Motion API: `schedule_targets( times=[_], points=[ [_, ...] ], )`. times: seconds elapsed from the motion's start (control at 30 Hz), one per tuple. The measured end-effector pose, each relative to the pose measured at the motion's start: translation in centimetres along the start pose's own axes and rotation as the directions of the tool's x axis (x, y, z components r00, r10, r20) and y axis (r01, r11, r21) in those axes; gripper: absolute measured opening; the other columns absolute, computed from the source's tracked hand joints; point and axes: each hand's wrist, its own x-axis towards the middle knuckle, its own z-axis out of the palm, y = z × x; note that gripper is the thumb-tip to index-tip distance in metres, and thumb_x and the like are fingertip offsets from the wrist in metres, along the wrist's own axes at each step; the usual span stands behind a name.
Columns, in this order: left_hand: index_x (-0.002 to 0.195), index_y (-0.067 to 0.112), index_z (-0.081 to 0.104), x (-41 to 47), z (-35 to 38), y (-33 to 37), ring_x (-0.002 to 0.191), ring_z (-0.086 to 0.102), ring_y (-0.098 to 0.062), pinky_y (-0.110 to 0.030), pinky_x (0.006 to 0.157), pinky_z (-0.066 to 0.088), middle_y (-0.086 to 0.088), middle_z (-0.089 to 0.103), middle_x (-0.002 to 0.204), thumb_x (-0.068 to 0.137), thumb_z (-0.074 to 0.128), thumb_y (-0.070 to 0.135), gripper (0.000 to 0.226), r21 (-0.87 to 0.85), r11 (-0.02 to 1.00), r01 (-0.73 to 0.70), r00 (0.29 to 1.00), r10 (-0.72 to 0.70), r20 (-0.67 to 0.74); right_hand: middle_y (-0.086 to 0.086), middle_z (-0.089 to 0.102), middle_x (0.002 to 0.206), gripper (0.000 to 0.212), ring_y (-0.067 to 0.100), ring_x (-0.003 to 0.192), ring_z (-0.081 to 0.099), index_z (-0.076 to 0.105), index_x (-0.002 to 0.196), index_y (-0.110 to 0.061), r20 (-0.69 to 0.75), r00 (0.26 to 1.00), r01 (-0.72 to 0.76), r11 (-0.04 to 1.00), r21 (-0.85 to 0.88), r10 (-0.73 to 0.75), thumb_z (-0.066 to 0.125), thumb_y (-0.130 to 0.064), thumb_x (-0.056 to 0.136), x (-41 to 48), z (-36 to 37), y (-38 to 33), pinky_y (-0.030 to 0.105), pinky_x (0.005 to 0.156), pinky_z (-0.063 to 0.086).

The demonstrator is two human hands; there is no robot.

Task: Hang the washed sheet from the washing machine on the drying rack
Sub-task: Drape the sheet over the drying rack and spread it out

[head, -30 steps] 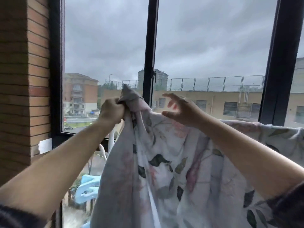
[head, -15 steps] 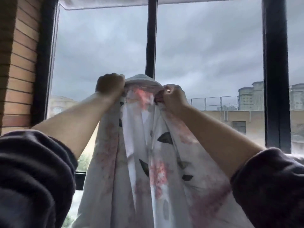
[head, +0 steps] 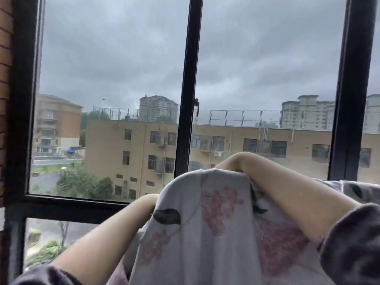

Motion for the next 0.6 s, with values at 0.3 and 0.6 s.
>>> schedule_targets(
  times=[0.3,0.6],
  points=[
    [0.078,0.000,0.064,-8.9,0.7,-2.6,0.065,0.057,-0.012,-0.023,0.057,0.045,-0.002,0.064,0.071,0.080,0.061,0.041,0.041,-0.459,0.880,-0.122,0.991,0.087,-0.098,0.000,0.067,0.112,0.024,0.017,0.106,0.061,0.067,0.108,-0.015,-0.537,0.838,0.320,0.887,0.334,-0.100,0.056,-0.029,0.092,-3.3,1.3,0.0,0.036,0.097,0.047],
    [0.129,0.035,0.038,-17.1,6.5,-4.3,0.110,0.055,-0.009,-0.020,0.078,0.041,0.012,0.053,0.122,0.085,0.061,0.043,0.050,-0.174,0.984,0.025,0.930,-0.087,-0.356,-0.002,0.063,0.118,0.035,0.019,0.096,0.061,0.055,0.125,-0.028,-0.860,0.445,0.300,0.946,-0.118,-0.249,0.047,-0.044,0.094,-8.9,7.2,-3.3,0.028,0.071,0.042]
  ],
)
